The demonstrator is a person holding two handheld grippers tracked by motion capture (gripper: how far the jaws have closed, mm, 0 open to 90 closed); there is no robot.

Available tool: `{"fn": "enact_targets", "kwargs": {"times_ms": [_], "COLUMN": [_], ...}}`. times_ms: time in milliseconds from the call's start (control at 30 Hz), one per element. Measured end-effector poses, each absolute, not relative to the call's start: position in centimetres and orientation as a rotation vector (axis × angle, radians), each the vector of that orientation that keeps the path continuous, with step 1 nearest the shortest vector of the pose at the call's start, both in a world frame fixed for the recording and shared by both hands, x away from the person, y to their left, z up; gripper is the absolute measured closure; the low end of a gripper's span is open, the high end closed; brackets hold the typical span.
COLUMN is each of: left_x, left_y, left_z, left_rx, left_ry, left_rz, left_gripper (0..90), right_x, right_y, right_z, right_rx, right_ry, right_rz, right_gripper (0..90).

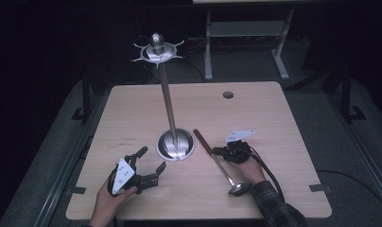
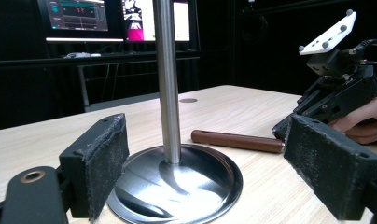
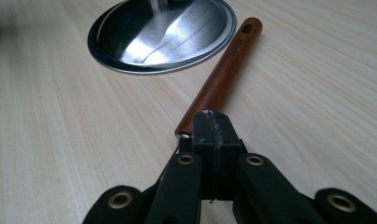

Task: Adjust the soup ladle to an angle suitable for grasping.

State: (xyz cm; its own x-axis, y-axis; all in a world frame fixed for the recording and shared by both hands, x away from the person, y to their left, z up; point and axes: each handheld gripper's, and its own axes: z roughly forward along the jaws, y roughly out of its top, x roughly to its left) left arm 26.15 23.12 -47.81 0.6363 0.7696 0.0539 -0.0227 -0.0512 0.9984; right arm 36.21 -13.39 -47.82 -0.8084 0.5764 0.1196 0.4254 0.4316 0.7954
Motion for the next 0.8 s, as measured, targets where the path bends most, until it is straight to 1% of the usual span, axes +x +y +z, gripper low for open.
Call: {"fn": "enact_targets", "kwargs": {"times_ms": [200, 367, 400, 633, 800], "left_x": [26.1, 26.2, 26.2, 26.1, 26.1], "left_y": [23.1, 23.2, 23.2, 23.1, 23.1], "left_z": [-47.8, -47.8, -47.8, -47.8, -47.8], "left_rx": [1.497, 1.497, 1.497, 1.499, 1.499], "left_ry": [0.653, 0.657, 0.656, 0.646, 0.646], "left_rz": [0.728, 0.722, 0.722, 0.727, 0.727], "left_gripper": [13.3, 13.3, 13.3, 13.3, 13.4], "right_x": [36.3, 35.9, 35.5, 33.6, 32.3], "right_y": [-13.7, -14.2, -14.6, -15.0, -14.6], "right_z": [-47.7, -46.4, -45.6, -43.4, -42.0], "right_rx": [0.922, 1.027, 1.032, 1.135, 1.149], "right_ry": [2.506, 2.540, 2.559, 2.683, 2.766], "right_rz": [1.322, 1.256, 1.218, 1.060, 0.977], "right_gripper": [89.8, 89.8, 89.8, 89.8, 89.8]}}
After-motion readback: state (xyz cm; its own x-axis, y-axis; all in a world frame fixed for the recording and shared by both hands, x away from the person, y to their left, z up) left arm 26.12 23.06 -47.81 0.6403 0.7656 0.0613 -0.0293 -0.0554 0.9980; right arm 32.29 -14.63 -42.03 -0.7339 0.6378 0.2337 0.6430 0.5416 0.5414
